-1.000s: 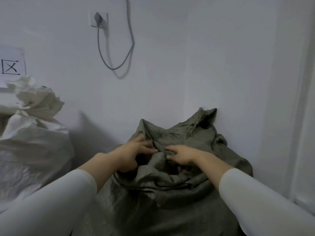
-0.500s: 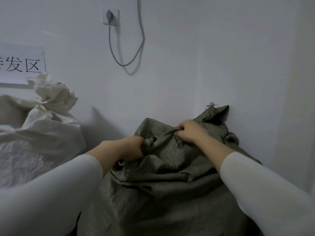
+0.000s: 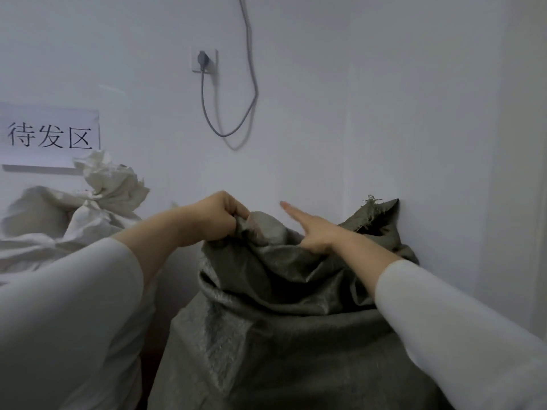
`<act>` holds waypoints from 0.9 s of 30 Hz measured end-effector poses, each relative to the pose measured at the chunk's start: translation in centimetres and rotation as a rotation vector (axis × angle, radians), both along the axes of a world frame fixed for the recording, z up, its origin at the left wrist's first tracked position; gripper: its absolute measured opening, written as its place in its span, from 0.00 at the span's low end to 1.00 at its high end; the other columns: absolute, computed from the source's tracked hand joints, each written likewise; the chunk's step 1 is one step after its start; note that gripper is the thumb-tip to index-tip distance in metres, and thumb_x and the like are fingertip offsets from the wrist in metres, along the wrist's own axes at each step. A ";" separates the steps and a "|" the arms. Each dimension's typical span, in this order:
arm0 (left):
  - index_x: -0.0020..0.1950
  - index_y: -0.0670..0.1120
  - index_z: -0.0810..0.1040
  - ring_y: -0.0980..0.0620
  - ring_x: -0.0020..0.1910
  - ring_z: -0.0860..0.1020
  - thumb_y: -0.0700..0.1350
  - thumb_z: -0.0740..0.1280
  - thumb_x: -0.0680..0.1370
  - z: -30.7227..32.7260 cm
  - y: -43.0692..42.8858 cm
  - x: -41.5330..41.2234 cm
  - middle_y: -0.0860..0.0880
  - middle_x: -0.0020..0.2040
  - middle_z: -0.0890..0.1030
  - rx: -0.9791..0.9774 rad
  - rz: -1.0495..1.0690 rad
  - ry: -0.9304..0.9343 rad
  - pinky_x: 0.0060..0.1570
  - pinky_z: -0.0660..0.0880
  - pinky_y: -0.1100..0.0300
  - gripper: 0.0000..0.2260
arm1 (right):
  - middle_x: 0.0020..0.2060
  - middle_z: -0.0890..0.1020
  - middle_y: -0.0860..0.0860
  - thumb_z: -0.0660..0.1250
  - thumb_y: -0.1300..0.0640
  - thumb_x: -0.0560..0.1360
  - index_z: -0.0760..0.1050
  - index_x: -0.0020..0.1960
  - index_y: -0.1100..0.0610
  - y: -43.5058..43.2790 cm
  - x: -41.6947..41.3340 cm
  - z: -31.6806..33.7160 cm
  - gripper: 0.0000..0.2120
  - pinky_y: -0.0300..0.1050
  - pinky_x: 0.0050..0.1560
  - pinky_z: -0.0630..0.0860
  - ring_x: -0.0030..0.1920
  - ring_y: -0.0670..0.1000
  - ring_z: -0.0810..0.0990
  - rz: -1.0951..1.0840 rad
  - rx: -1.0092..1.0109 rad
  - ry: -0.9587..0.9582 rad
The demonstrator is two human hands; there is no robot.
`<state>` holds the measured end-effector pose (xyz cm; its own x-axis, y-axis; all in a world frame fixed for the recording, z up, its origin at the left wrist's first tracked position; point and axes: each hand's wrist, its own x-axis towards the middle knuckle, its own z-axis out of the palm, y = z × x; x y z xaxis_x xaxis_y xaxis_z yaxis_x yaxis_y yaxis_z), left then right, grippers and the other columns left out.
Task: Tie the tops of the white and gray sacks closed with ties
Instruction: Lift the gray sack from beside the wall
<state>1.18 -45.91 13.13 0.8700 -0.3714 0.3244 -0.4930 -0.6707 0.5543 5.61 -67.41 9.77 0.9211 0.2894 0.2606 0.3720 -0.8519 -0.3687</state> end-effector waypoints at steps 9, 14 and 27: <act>0.63 0.45 0.75 0.51 0.51 0.76 0.29 0.67 0.71 1.1 1.6 0.6 0.44 0.57 0.79 -0.256 0.148 -0.203 0.51 0.72 0.60 0.22 | 0.49 0.83 0.54 0.59 0.65 0.74 0.80 0.49 0.55 -0.2 -0.5 7.7 0.13 0.56 0.56 0.77 0.51 0.58 0.80 -0.146 0.482 -0.626; 0.72 0.55 0.64 0.46 0.68 0.69 0.33 0.66 0.73 1.8 0.5 0.4 0.46 0.69 0.69 -0.201 0.073 0.004 0.62 0.70 0.56 0.31 | 0.42 0.80 0.48 0.61 0.66 0.71 0.78 0.43 0.52 -1.2 -2.9 7.6 0.12 0.45 0.53 0.75 0.49 0.51 0.78 -0.142 0.489 -0.632; 0.44 0.47 0.80 0.50 0.45 0.79 0.53 0.65 0.77 1.9 -1.7 1.2 0.48 0.44 0.82 -0.671 -0.042 0.048 0.48 0.76 0.58 0.11 | 0.53 0.75 0.52 0.73 0.49 0.68 0.71 0.56 0.55 0.4 -5.2 1.2 0.21 0.48 0.59 0.70 0.57 0.53 0.74 0.006 -0.010 -0.348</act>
<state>2.33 -47.64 15.07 0.8783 -0.1368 0.4581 -0.4757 -0.1545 0.8659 0.42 -66.97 10.94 0.7758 0.2988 0.5558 0.4790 -0.8521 -0.2106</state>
